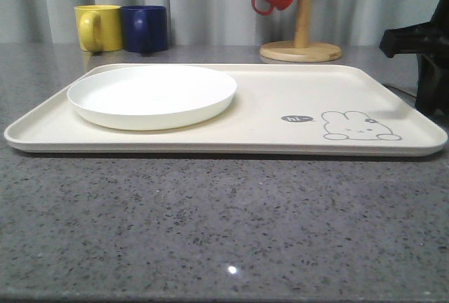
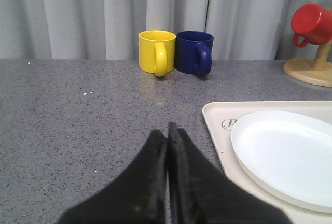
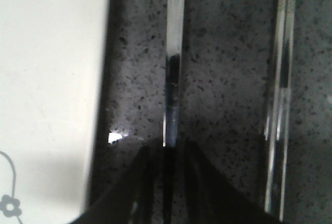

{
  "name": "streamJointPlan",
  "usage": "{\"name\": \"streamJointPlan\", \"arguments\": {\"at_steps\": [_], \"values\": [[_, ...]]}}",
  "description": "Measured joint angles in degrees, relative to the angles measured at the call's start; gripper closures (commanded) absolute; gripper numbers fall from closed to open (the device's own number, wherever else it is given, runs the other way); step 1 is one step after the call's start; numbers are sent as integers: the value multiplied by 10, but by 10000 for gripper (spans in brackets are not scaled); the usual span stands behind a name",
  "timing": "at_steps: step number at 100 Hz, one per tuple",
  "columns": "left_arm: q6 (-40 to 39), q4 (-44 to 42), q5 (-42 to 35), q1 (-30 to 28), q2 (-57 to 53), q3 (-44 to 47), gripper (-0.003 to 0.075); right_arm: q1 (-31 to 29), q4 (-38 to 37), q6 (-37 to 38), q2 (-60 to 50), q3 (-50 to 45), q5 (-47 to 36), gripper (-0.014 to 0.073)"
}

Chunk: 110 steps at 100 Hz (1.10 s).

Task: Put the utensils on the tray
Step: 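Carry the fork onto the tray beside the plate and release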

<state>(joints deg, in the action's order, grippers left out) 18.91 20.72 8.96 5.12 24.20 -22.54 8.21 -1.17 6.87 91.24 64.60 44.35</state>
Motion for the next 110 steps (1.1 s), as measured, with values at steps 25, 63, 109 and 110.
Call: {"name": "streamJointPlan", "arguments": {"at_steps": [25,63,109,110], "values": [[0,0,0,0,0,0,738,0,1,1,0,14,21,631],[0,0,0,0,0,0,738,44,6,102,-41,95,79,631],[0,0,0,0,0,0,738,200,12,232,6,101,-3,631],[0,0,0,0,0,0,738,203,12,233,8,101,-3,631]]}}
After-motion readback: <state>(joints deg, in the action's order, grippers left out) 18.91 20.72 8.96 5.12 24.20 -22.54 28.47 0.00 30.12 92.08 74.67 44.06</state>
